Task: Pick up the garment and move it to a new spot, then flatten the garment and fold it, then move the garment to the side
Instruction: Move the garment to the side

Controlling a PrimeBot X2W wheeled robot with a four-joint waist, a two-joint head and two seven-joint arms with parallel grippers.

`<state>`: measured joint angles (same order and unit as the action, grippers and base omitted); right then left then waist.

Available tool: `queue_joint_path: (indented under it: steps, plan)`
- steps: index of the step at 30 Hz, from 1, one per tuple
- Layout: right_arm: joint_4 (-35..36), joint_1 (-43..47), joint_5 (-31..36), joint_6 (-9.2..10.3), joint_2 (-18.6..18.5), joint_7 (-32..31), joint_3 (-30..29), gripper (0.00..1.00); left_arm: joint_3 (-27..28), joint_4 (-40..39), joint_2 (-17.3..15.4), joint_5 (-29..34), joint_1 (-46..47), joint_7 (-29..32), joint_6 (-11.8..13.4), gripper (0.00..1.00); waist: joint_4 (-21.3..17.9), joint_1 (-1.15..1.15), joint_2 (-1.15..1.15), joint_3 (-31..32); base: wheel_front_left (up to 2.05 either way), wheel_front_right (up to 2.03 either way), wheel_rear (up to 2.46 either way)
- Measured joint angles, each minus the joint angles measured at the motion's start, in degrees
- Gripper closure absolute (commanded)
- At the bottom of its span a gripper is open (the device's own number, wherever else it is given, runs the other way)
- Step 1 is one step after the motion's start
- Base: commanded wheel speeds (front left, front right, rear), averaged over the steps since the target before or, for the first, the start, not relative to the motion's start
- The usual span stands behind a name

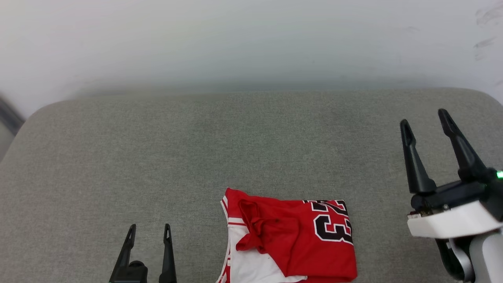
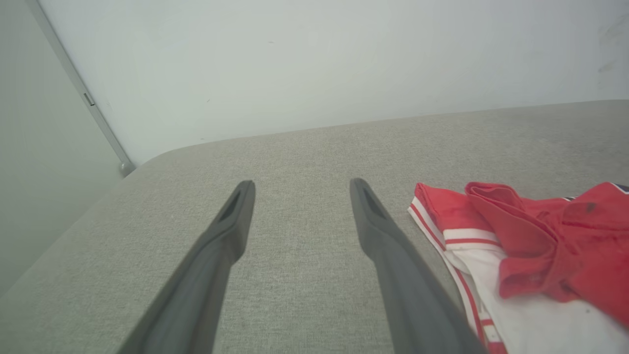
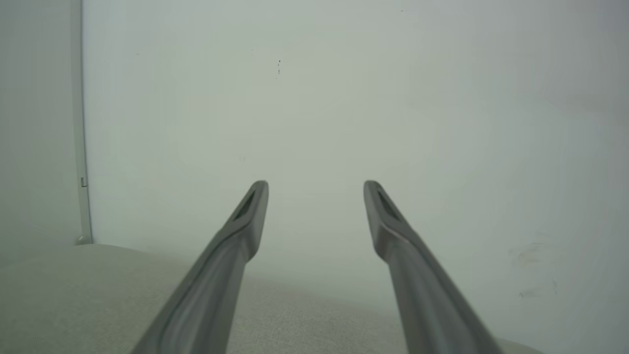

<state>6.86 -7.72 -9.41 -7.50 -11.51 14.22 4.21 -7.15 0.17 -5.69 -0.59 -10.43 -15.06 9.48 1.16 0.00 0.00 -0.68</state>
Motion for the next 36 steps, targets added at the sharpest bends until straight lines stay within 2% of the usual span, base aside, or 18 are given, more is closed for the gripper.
queue_joint_path:
  steps: [3, 10, 13, 17, 20, 24, 31, 32, 36]
  plan:
    - [-2.26, -4.92, -4.55, 0.0, -4.78, -8.38, 3.79, 0.0, -0.05, -0.07, 0.2, 0.0, 0.32, 0.0, 0.0, 0.0, 0.16, 0.0, 0.0, -0.65, 0.0, 0.0, 0.0]
    - [-4.52, -11.31, -22.29, 0.0, -18.16, -39.38, 14.18, 0.0, -0.42, -0.15, 0.58, 0.01, 1.49, -0.01, 0.0, 0.0, 0.51, 0.01, 0.0, -2.28, 0.0, 0.0, 0.0]
    - [-4.59, -11.74, -31.7, 0.0, -21.57, -49.22, 15.74, 0.0, -0.46, -0.18, 0.67, 0.01, 1.72, 0.0, 0.01, 0.0, 0.72, 0.01, 0.0, -3.12, 0.0, 0.0, 0.0]
    - [-7.72, -11.9, -42.94, 0.0, -23.16, -58.01, 14.8, 0.0, -0.65, -0.25, 0.79, 0.01, 2.97, 0.0, 0.0, 0.0, 1.04, 0.01, 0.0, -4.34, 0.0, 0.0, 0.0]
    - [-10.61, -11.33, -48.99, 0.01, -22.99, -62.03, 14.26, 0.0, -0.98, -0.21, 0.89, 0.01, 3.74, 0.0, -0.25, 0.0, 1.46, 0.0, 0.0, -5.27, 0.0, 0.0, 0.0]
    - [-13.81, -10.43, -52.22, 0.01, -21.73, -64.22, 14.78, 0.0, -1.31, -0.19, 0.97, 0.02, 4.75, 0.0, -0.42, 0.0, 2.24, 0.0, 0.0, -6.5, 0.0, 0.0, 0.0]
    - [-19.06, -10.03, -54.19, 0.01, -17.14, -63.84, 16.88, 0.0, -1.58, -0.26, 1.14, 0.07, 6.55, 0.0, -0.65, 0.0, 3.48, 0.01, 0.0, -9.05, 0.0, 0.0, 0.0]
    - [-21.5, -10.28, -54.76, 0.01, -15.47, -62.99, 17.95, 0.0, -1.7, -0.19, 1.16, 0.1, 7.37, 0.0, -0.89, 0.0, 4.12, 0.01, 0.0, -10.14, 0.0, 0.0, 0.0]
    - [-25.64, -12.66, -54.76, -0.04, -13.51, -60.71, 20.11, 0.0, -2.04, -0.18, 1.18, 0.42, 8.71, 0.0, -1.0, 0.0, 5.52, 0.01, 0.0, -12.08, 0.0, 0.0, 0.0]
